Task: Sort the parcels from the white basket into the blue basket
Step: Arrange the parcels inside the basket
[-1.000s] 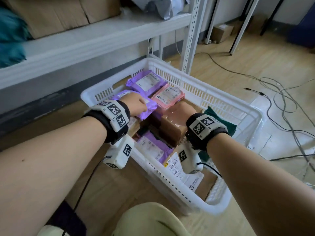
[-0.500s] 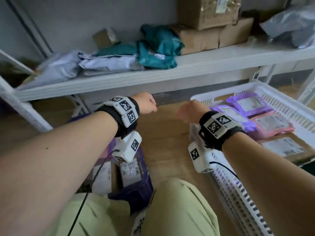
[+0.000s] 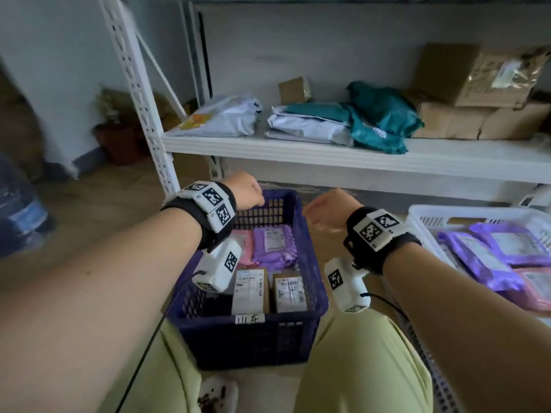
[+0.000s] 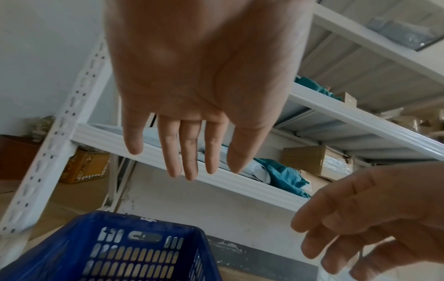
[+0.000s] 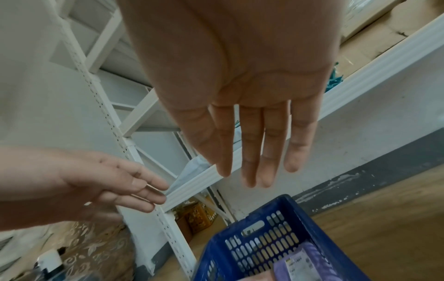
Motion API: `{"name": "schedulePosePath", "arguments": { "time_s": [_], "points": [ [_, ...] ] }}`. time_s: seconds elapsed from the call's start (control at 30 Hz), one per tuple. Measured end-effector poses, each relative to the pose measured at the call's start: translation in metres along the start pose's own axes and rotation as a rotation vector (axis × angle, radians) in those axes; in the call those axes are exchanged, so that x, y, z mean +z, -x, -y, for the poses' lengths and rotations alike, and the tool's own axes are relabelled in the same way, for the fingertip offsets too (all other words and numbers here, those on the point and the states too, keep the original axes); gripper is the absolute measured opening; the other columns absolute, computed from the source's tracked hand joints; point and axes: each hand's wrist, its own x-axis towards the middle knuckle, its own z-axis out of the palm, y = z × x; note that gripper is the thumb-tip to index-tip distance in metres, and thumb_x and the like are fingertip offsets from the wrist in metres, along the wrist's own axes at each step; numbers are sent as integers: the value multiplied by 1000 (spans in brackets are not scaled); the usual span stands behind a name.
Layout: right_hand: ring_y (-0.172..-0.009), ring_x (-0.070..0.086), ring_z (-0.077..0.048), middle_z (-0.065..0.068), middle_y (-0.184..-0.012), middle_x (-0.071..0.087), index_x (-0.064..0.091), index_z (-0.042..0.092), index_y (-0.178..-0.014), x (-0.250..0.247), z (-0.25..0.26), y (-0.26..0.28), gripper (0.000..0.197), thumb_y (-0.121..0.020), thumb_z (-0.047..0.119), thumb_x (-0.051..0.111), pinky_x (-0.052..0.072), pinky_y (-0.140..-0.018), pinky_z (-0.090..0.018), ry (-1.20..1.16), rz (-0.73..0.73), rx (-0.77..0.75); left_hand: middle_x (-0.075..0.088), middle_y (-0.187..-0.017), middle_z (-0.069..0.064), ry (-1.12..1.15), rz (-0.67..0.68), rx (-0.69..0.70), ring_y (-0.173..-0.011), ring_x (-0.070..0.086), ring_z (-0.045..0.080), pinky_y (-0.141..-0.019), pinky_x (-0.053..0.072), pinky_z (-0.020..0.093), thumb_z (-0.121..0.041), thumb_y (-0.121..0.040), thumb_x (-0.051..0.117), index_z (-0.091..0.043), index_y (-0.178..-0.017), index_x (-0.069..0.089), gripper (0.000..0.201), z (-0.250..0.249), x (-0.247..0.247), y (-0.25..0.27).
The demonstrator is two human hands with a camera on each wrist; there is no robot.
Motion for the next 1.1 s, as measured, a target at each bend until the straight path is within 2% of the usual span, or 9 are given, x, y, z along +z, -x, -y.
{"name": "schedulePosePath", "arguments": {
  "time_s": [0.1, 0.27, 0.37, 0.5, 0.7, 0.83, 0.97, 1.03, 1.1],
  "points": [
    [-82, 66, -18, -13, -108, 70, 68, 7, -109, 17, 12, 5, 24, -87, 14, 60, 43, -53, -17, -90, 29, 84, 66, -112, 12, 76, 15, -31, -103, 59, 26, -86, 44, 28, -19, -90, 58, -4, -104, 69, 24, 34, 2, -1],
    [-75, 59, -16, -16, -107, 70, 68, 7, -108, 46, 24, -12, 25, -84, 12, 61, 48, -61, -25, -140, 65, 150, 49, -89, 6, 146, 28, -68, -75, 44, 19, -59, 32, 25, -16, -88, 56, -13, -81, 55, 8, 78, 10, -12],
    [-76, 58, -17, -16, -108, 70, 68, 6, -108, 62, 24, -25, 24, -85, 11, 60, 47, -59, -24, -134, 85, 182, 51, -94, 8, 232, 11, -117, -87, 47, 17, -73, 36, 24, -14, -90, 56, -12, -89, 57, 2, 98, 24, -26],
    [-73, 59, -15, -10, -92, 69, 68, 5, -107, 83, 13, -48, 22, -88, 8, 57, 47, -59, -22, -115, 182, 241, 56, -103, 12, 343, 39, -201, -103, 57, 24, -84, 41, 28, -13, -90, 56, 3, -115, 61, 31, 122, 58, -53],
    [-62, 56, -15, -7, -73, 63, 68, 0, -107, 123, -21, -99, 23, -90, 10, 55, 46, -56, -23, -101, 330, 383, 55, -126, 19, 406, 194, -368, -115, 55, 31, -94, 44, 30, -8, -95, 47, 5, -124, 53, 32, 150, 118, -96],
    [-63, 56, -20, -12, -79, 61, 64, -5, -107, 159, -30, -130, 24, -91, 8, 52, 49, -63, -30, -112, 398, 433, 60, -117, 14, 384, 319, -424, -102, 56, 26, -78, 39, 27, -14, -92, 54, 0, -116, 59, 29, 164, 147, -119],
    [-92, 57, -20, -3, -87, 58, 59, 13, -90, 193, -36, -142, 9, -95, 17, 51, 50, -77, -27, -10, 515, 459, 60, -107, 13, 361, 423, -442, -89, 54, 23, -62, 43, 24, -22, -87, 60, -11, -97, 61, 14, 159, 161, -134],
    [-97, 60, -23, -8, -102, 62, 59, 6, -116, 202, -41, -142, 26, -94, 18, 53, 49, -86, -31, -28, 529, 479, 59, -117, 11, 358, 465, -452, -101, 57, 26, -78, 50, 30, -24, -86, 61, -8, -113, 58, 32, 156, 172, -141],
    [-83, 62, -23, -11, -97, 62, 57, 0, -123, 208, -44, -146, 34, -93, 17, 55, 53, -84, -37, -100, 556, 484, 55, -127, 12, 335, 520, -470, -113, 54, 28, -95, 45, 33, -26, -88, 59, -7, -126, 53, 43, 155, 180, -141]
  ]
}}
